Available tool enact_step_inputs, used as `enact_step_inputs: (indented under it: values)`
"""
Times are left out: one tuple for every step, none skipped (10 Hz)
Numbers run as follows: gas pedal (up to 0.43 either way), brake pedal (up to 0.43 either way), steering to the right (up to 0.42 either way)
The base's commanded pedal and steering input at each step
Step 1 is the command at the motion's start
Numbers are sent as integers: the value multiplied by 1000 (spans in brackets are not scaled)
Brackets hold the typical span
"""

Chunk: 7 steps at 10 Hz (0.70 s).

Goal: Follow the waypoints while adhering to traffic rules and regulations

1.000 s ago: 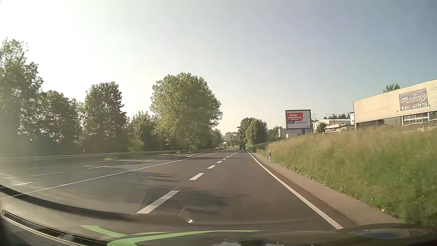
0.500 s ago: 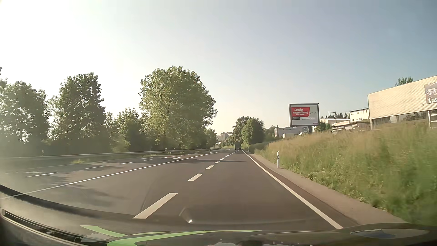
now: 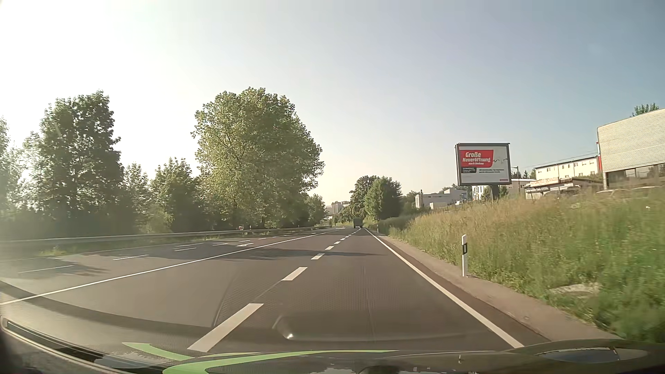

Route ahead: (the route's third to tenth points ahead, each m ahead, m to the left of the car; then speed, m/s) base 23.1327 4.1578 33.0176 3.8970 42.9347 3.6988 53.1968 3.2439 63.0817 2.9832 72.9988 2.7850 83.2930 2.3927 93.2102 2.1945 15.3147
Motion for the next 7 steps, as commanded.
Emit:
enact_step_inputs:
  values:
    - [622,0,4]
    - [622,0,4]
    - [622,0,4]
    - [622,0,3]
    - [622,0,3]
    - [622,0,3]
    - [622,0,3]
